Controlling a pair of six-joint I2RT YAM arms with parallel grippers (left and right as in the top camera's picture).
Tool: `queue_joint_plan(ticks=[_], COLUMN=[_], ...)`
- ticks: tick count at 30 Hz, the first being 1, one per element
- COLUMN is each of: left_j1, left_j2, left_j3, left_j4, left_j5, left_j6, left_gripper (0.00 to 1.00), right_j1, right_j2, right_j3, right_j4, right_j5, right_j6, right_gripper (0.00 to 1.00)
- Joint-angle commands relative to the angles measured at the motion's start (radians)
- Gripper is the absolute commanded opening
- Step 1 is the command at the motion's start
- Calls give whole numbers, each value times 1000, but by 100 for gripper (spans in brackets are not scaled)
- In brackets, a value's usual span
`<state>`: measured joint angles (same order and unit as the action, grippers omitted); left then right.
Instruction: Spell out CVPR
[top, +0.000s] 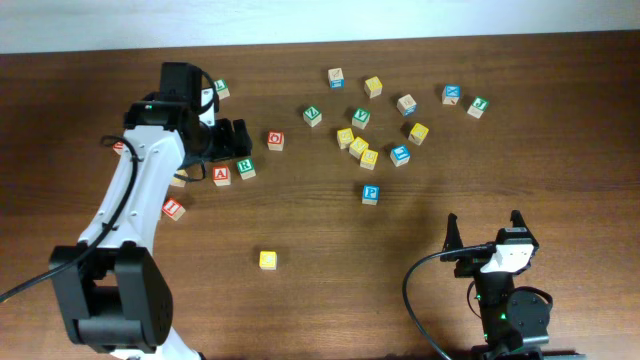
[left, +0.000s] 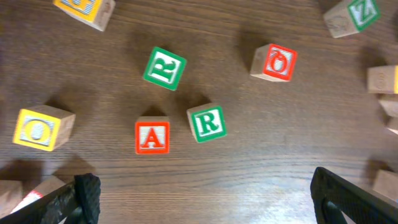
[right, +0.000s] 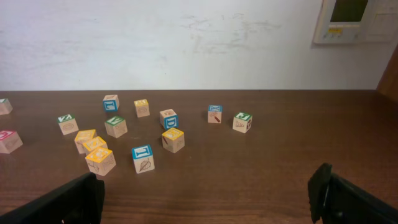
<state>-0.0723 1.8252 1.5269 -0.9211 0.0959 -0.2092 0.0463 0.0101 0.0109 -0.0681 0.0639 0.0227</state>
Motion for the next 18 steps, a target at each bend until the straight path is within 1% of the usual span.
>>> queue_joint_plan(ticks=[1,5,10,11,12,14,16,18], left_j1=[-5,-5,-5,-5,-5,-5,-5,-5], left_j2=[-5,-5,-5,-5,-5,-5,-5,-5], left_j3=[-8,-8,-8,-8,-8,-8,-8,-8], left_j4=[5,3,3,3,3,3,3,3], left_j5=[-60,-60,-59,-59,-60,-60,-60,-60], left_j6=[-37,-36,-36,-36,-36,-36,-36,-36], left_gripper=[99,99,99,99,99,99,99,99], right_j1=[-8,-8,-8,-8,-8,-8,-8,-8], right_j2=[-6,-6,-6,-6,-6,-6,-6,-6], right_j3=[-5,-5,-5,-5,-5,-5,-5,-5], right_j4=[-2,-3,12,44,82,176,245,364], right_j5=[30,49,23,-7,-79,-272,-363,-459], right_j6=[-11,-12,-8,-7,-7,-7,-7,-7], right_gripper=[98,98,98,98,98,98,98,98])
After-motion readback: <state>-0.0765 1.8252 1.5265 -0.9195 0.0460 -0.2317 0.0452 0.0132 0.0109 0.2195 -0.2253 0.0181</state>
